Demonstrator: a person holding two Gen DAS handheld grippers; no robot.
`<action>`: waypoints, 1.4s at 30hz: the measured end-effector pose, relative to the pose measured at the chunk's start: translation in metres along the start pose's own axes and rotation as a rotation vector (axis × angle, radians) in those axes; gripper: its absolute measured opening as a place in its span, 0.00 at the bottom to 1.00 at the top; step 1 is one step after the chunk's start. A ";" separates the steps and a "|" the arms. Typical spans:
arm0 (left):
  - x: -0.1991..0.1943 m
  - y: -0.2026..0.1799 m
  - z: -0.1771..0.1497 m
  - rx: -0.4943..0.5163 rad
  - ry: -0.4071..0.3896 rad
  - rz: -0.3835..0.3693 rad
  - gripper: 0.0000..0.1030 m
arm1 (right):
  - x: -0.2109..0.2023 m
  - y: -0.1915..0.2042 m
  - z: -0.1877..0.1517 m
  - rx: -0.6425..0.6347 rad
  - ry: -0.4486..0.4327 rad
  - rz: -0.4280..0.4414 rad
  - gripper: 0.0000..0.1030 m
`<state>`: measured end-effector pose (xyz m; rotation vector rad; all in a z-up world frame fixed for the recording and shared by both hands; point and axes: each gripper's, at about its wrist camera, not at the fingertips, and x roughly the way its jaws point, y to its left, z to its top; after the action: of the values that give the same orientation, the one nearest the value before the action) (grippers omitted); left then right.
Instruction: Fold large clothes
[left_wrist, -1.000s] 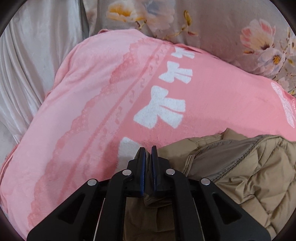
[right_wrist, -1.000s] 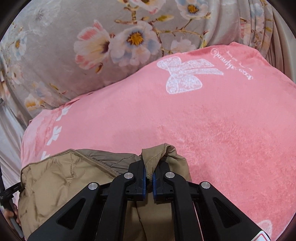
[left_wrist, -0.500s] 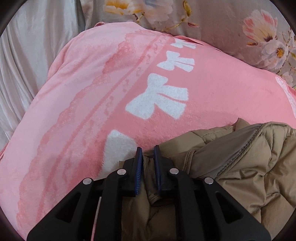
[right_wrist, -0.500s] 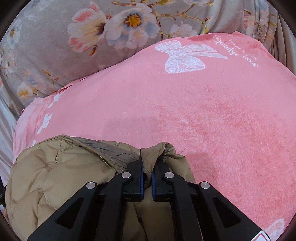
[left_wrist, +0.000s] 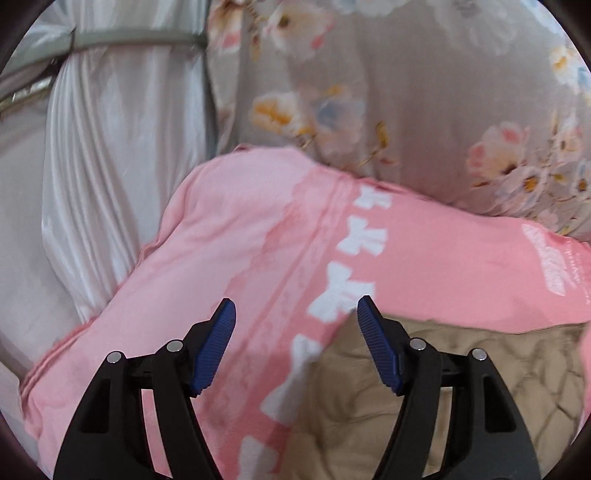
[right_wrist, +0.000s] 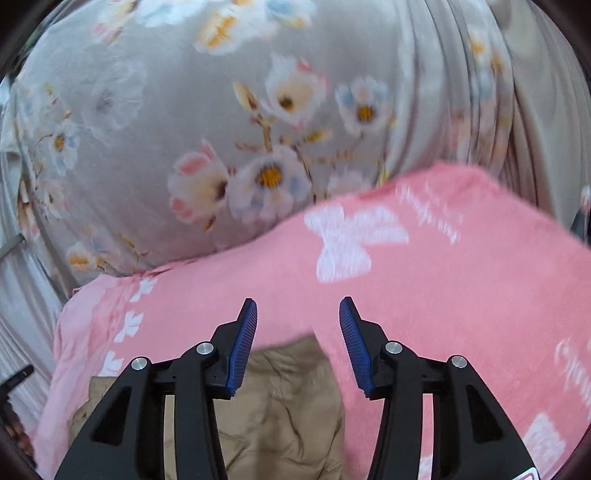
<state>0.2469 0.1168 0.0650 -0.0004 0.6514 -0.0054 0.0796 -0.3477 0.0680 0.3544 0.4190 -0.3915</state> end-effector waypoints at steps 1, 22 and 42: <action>-0.004 -0.012 0.002 0.015 -0.003 -0.021 0.64 | 0.001 0.010 0.000 -0.033 0.002 -0.001 0.46; 0.121 -0.118 -0.081 0.073 0.207 -0.035 0.71 | 0.154 0.051 -0.107 -0.176 0.388 0.016 0.13; 0.130 -0.126 -0.089 0.101 0.182 0.005 0.73 | 0.160 0.053 -0.112 -0.200 0.374 -0.008 0.13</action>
<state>0.2953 -0.0097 -0.0844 0.1006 0.8328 -0.0339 0.2015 -0.3023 -0.0876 0.2305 0.8190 -0.2869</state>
